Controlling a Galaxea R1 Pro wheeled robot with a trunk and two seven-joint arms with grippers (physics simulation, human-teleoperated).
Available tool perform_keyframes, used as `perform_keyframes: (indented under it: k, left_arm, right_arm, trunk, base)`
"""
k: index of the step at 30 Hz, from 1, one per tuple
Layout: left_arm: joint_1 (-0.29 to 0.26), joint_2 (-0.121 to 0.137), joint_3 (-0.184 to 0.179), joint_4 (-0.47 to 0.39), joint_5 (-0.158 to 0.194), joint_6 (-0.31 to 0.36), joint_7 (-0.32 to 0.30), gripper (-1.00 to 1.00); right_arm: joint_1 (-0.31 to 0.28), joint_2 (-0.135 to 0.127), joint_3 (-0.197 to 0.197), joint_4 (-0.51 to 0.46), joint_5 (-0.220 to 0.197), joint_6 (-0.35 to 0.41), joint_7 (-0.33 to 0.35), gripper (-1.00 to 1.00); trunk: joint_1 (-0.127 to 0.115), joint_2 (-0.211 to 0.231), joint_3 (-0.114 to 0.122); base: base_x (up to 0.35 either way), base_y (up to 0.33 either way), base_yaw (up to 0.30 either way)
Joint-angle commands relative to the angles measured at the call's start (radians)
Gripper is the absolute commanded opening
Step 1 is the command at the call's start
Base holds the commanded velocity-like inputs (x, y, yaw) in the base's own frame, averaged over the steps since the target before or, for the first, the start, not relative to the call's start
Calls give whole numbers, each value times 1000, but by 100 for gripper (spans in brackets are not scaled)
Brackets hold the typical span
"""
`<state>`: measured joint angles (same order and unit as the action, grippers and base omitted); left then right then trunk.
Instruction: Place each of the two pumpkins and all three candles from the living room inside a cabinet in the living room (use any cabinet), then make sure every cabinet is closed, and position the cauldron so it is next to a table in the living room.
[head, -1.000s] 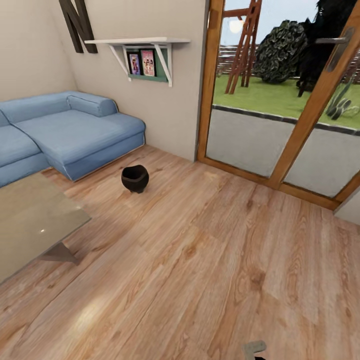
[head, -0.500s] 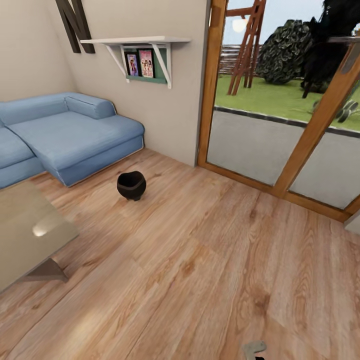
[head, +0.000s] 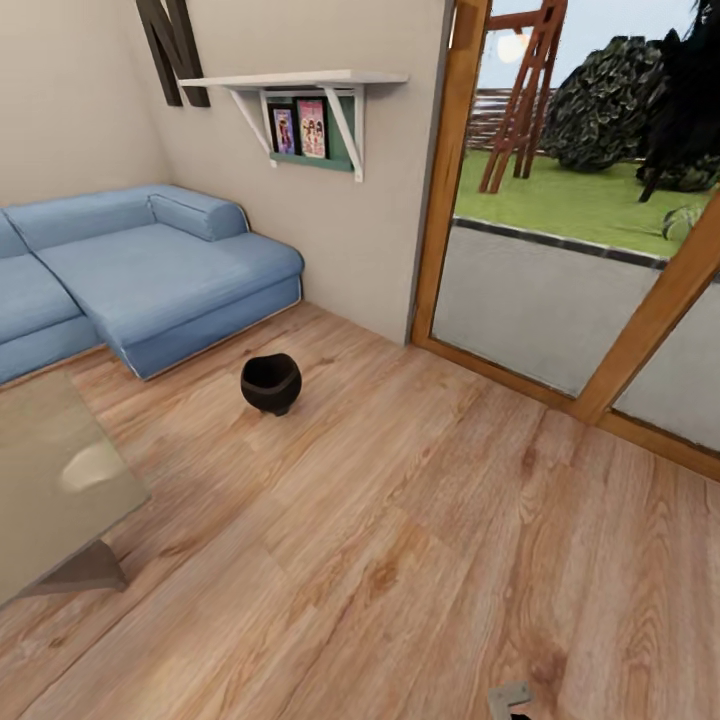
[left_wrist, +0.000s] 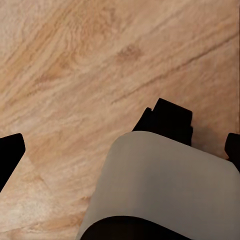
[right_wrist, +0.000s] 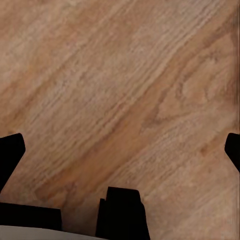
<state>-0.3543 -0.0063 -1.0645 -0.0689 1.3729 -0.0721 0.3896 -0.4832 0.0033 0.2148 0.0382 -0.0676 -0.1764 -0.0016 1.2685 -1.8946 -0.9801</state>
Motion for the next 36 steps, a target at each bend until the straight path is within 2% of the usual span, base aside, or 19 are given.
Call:
perform_keyframes:
  k: [1,7,16,30,36]
  left_arm:
    - [0,0,0,0,0,0,0,100]
    - [0,0,0,0,0,0,0,100]
    - [0,-1,0,0,0,0,-2,100]
    - [0,-1,0,-1,0,0,-2,100]
    - [0,-1,0,0,0,0,-2,100]
  right_arm:
    - [0,0,0,0,0,0,0,100]
    - [0,3,0,0,0,1,0,100]
    - [0,2,0,0,-1,2,-1,100]
    - [0,0,0,0,0,2,0,100]
    - [0,1,0,0,-1,2,0,100]
  trunk:
    - [0,0,0]
    - [0,0,0]
    - [0,0,0]
    - [0,0,0]
    - [0,0,0]
  base:
    - [328,-87,2]
    - [328,-87,48]
    - [328,-87,247]
    - [328,-87,18]
    - [328,-87,217]
